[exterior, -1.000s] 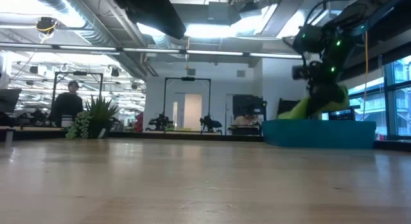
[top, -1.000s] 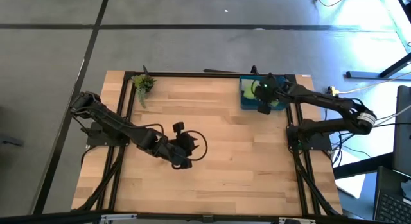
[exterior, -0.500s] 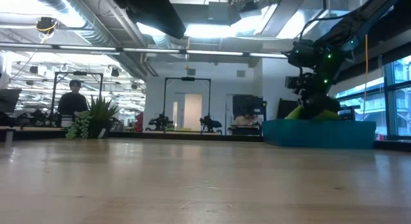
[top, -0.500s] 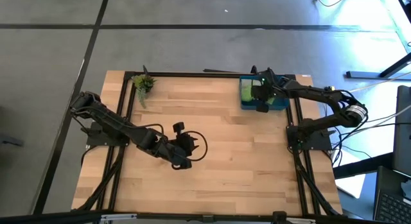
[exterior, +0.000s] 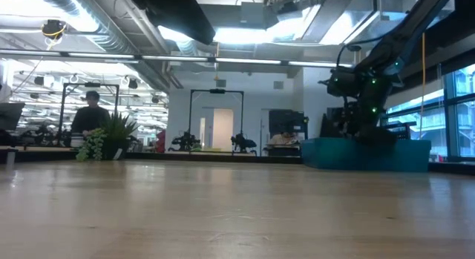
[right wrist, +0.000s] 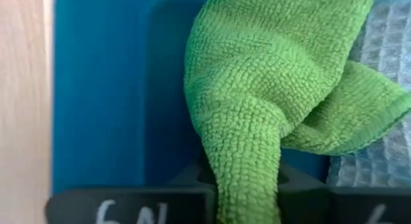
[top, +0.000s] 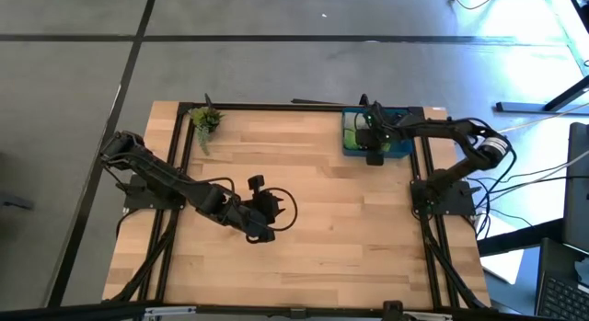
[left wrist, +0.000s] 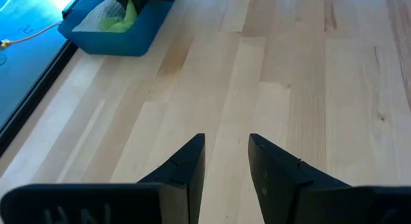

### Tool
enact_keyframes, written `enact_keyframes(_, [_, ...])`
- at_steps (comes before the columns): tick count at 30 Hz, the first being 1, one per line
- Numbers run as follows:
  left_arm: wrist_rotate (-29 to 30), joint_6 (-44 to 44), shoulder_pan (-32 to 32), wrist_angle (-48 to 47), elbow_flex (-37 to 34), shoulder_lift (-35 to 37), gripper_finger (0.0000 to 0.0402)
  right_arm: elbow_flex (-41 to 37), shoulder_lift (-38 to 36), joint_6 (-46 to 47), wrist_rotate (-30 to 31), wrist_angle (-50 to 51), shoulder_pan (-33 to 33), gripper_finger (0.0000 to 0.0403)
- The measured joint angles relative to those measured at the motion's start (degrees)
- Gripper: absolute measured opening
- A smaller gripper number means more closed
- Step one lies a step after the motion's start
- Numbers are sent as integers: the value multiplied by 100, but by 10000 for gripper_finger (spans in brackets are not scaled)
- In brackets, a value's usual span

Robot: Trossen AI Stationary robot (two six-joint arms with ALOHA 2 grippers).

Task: Roll microfiber towels into tight, uniform cylinder then place into a basket
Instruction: Put the rolled gray microfiber cloth into the blue bin

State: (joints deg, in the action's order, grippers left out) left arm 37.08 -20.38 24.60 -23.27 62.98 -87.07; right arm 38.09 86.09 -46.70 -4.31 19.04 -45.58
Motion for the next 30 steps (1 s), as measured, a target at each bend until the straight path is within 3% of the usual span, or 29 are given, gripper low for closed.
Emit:
enact_keyframes(12, [-7, 0, -90, 33, 0, -2, 108, 0, 111, 66, 14, -342, 0, 100])
enact_keyframes(25, [-7, 0, -162, 31, 0, -2, 108, 0, 109, 142, 19, -503, 0, 216])
enact_keyframes(30, [-7, 0, -162, 31, 0, -2, 108, 86, 109, 161, 334, -444, 10, 236])
